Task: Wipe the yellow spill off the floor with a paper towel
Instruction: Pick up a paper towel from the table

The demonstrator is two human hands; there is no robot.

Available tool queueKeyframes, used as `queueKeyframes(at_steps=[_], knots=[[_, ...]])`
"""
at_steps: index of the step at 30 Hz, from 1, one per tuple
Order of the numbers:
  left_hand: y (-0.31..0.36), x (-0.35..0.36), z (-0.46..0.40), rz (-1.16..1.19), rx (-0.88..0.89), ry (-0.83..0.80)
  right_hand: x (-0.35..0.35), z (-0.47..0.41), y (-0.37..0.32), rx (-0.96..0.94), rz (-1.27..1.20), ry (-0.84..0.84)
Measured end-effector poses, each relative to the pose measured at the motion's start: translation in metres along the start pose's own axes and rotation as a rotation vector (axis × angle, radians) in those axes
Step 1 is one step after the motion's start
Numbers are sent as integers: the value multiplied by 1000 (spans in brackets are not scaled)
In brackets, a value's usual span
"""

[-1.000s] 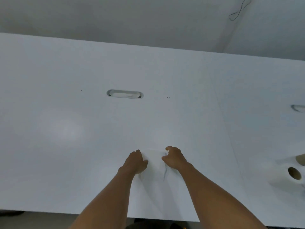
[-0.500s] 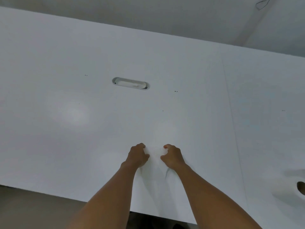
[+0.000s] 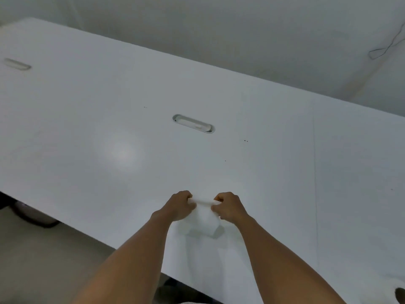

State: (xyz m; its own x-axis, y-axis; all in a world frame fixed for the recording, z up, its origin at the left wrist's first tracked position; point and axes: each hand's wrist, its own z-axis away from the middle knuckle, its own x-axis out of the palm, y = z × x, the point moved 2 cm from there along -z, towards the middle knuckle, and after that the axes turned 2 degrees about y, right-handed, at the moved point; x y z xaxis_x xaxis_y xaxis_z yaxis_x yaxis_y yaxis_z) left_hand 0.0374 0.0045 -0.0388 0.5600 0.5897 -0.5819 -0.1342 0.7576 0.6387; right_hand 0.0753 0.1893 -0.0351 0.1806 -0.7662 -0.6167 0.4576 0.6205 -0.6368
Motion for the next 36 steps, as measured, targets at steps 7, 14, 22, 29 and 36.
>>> queueKeyframes(at_steps=[7,14,22,29,36], knots=[[-28,-27,59,196,-100,191,20,6,-45,-205,24,-127],[-87,-33,135,352,-244,407,84,33,-98,-393,110,-351],[-167,-48,224,491,-315,544,171,84,-152,-537,206,-525],[-249,-60,321,590,-357,738,266,151,-202,-572,255,-692],[-350,-71,448,763,-365,887,403,254,-239,-765,181,-743]])
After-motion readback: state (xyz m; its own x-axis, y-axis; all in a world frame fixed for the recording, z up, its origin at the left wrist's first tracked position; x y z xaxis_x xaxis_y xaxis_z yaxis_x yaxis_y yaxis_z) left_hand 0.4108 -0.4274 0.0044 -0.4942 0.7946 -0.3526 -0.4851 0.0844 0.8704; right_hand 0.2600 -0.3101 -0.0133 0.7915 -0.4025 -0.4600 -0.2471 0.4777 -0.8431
